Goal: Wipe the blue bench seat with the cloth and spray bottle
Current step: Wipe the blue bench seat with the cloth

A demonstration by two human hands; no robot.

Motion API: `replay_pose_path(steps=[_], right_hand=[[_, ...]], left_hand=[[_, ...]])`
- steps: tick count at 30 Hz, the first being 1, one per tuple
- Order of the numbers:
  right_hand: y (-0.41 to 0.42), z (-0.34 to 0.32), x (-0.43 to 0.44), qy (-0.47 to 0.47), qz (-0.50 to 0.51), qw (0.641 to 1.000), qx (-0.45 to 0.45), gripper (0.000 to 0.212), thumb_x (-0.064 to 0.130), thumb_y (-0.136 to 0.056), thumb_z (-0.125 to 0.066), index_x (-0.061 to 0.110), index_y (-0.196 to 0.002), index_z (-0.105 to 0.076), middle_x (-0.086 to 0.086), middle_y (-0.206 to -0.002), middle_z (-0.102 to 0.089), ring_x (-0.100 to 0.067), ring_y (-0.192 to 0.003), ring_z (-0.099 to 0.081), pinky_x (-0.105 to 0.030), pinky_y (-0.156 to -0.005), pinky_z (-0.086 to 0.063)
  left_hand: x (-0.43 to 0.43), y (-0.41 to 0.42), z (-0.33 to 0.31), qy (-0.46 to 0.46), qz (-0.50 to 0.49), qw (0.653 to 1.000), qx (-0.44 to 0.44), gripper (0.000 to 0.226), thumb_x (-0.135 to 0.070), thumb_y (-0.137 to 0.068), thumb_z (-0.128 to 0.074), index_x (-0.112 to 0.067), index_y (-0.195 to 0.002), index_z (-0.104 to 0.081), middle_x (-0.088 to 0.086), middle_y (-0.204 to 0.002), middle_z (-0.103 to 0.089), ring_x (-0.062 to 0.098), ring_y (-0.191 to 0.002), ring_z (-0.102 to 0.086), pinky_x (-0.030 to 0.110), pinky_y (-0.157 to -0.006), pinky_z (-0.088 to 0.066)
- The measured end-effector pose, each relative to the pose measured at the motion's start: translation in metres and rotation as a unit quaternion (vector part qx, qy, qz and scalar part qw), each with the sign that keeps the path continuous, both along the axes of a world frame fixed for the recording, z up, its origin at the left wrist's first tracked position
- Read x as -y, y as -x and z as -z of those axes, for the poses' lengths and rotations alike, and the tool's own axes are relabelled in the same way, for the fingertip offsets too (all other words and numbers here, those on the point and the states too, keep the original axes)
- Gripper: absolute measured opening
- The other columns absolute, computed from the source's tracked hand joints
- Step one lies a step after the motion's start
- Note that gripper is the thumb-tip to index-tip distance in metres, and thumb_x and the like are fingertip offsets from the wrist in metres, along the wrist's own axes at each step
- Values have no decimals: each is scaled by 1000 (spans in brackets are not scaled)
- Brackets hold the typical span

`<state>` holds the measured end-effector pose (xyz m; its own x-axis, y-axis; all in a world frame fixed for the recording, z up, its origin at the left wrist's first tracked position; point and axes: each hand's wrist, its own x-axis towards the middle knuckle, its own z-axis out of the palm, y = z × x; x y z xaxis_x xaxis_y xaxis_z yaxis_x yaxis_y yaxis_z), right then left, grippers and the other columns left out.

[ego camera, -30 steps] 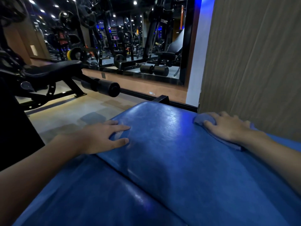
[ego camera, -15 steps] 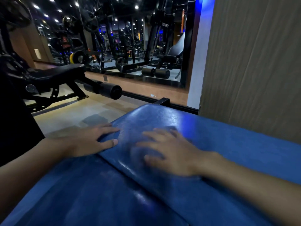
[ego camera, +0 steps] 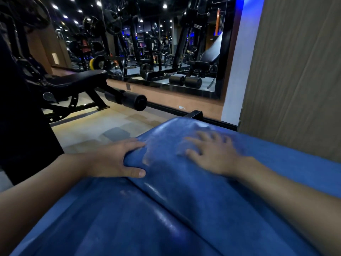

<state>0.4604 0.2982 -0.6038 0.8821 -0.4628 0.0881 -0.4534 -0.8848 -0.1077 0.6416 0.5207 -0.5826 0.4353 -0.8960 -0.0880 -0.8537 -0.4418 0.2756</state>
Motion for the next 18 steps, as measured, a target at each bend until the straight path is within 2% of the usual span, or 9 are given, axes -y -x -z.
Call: replay_pose_path(steps=[2, 4, 6, 8, 11, 13, 15, 18], right_hand=[[-16, 1, -46, 21, -103, 994, -1, 48, 61, -94, -26, 56, -142, -19, 8, -161, -12, -30, -147, -6, -61, -113, -7], [-24, 0, -75, 20, -192, 981, 0, 46, 58, -96, -29, 56, -141, -22, 12, -161, -10, -28, -148, -4, -61, -114, -2], [-25, -3, -76, 4, -225, 974, -1, 47, 58, -97, -31, 54, -143, -23, 14, -162, -8, -25, -149, 0, -59, -115, 1], [-23, -2, -62, 15, -222, 975, 12, 49, 59, -96, -31, 54, -144, -24, 15, -162, -10, -20, -149, -2, -54, -117, -2], [-17, 0, -11, 16, -141, 990, 18, 47, 62, -95, -26, 58, -142, -22, 14, -161, -17, -17, -147, -12, -53, -117, -8], [-4, 1, 43, 5, -23, 1000, 16, 47, 66, -93, -23, 58, -139, -26, 13, -158, -23, -19, -145, -21, -58, -113, -16], [12, -2, 93, 2, 100, 995, -20, 55, 70, -88, -18, 53, -139, -29, 9, -155, -27, -26, -139, -31, -59, -106, -28], [13, -2, 112, -19, 182, 982, -43, 56, 64, -89, -20, 51, -143, -27, 4, -153, -31, -34, -134, -33, -56, -103, -30]], left_hand=[[-6, 1, -1, 35, 2, 999, -21, 95, -59, -68, -77, -46, -146, -25, -42, -132, -32, -17, -114, -38, 4, -90, -25], [-16, 0, 0, 63, -3, 996, -67, 88, -55, -61, -85, -63, -129, -30, -55, -114, -41, -28, -106, -41, -4, -83, -30], [-23, 0, -1, 59, -19, 993, -104, 93, -65, -48, -84, -68, -118, -23, -58, -110, -40, -31, -105, -40, -6, -81, -32], [-22, 0, -2, 49, -27, 993, -104, 95, -60, -54, -84, -56, -123, -18, -49, -114, -37, -30, -102, -40, -9, -77, -29], [-20, -2, 0, 26, -44, 996, -75, 94, -47, -68, -84, -53, -129, -12, -42, -117, -28, -20, -104, -39, -7, -78, -27], [-22, -4, 2, 11, -65, 995, -70, 112, -60, -64, -82, -48, -146, -7, -34, -135, -32, -3, -125, -39, 7, -97, -30], [-23, -7, 5, -4, -93, 993, -66, 131, -74, -56, -78, -40, -153, 4, -20, -153, -28, 9, -138, -34, 26, -109, -30], [-22, -8, 9, -2, -101, 993, -63, 135, -77, -52, -76, -40, -152, 7, -14, -155, -29, 12, -138, -36, 28, -109, -31]])
